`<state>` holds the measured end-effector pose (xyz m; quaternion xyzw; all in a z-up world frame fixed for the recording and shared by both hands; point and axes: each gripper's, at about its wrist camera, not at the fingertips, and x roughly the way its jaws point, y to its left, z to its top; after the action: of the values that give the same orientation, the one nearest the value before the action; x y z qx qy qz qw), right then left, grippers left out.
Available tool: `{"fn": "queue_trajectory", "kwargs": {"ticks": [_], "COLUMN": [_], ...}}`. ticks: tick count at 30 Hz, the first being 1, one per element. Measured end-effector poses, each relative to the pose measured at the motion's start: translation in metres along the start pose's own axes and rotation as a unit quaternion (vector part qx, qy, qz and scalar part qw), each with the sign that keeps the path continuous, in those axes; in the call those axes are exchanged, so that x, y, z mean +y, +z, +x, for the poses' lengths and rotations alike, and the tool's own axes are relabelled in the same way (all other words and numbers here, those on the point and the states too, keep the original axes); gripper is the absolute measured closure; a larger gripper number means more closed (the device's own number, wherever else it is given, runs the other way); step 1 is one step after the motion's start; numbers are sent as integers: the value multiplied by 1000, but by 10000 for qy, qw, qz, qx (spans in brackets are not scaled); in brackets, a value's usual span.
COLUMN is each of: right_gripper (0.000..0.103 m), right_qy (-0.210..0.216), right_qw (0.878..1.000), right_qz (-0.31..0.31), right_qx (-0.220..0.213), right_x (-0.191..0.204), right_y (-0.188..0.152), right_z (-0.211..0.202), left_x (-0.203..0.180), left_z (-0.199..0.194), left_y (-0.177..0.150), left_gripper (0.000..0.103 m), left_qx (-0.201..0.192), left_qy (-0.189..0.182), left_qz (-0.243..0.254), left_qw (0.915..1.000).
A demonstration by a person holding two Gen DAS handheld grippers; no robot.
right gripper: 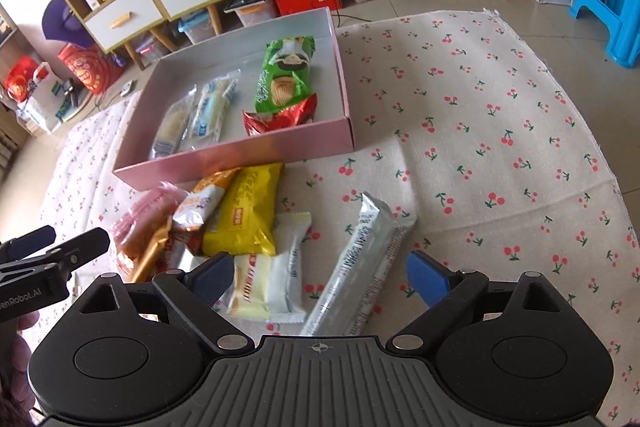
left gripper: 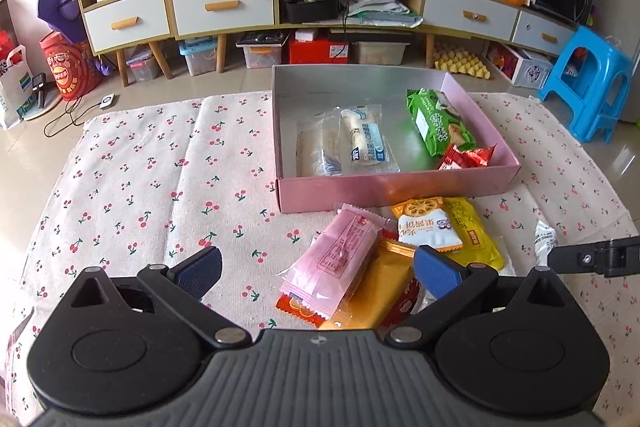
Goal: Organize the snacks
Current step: 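Withdraw both tools from the box toward the snack pile, then grasp the pink wrapped cake with the left tool while the right tool grasps the white-silver bar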
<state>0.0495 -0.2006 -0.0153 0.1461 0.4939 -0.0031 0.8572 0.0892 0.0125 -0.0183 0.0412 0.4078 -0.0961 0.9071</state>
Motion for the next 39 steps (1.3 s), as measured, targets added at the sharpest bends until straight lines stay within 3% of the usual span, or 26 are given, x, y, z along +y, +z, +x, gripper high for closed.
{"fn": "queue_trajectory", "kwargs": {"ticks": [9,17,20,22,25,32,39], "right_gripper": [8,8,8,8,8,8,8], "right_qy": [-196,-314,-323,-344,-371,-473,-614], "right_qw": [9972,9964,9965,9965,9965,9962,9959], "right_qz": [604,555,474,423,353,228,128], "right_qx": [393,566,601,635,662,697,657], "right_x": [-25,-27,-24,-22,-20,-17,-16], "right_y": [-4,-7,-8,-8,-9,-10,-10], "right_z": [13,22,24,26,28,33,35], "left_x": [13,14,10,7,6,5,5], "left_z": [11,23,27,31,34,34,30], "left_y": [-7,-4,-3,-1,1,3,5], "left_gripper": [3,23,34,47,56,62,72], "left_qx": [149,115,156,266,340,458,574], "left_qy": [-39,-344,-484,-524,-615,-647,-450], "left_qz": [263,539,630,699,648,697,548], "left_qw": [9995,9979,9967,9958,9954,9944,9958]}}
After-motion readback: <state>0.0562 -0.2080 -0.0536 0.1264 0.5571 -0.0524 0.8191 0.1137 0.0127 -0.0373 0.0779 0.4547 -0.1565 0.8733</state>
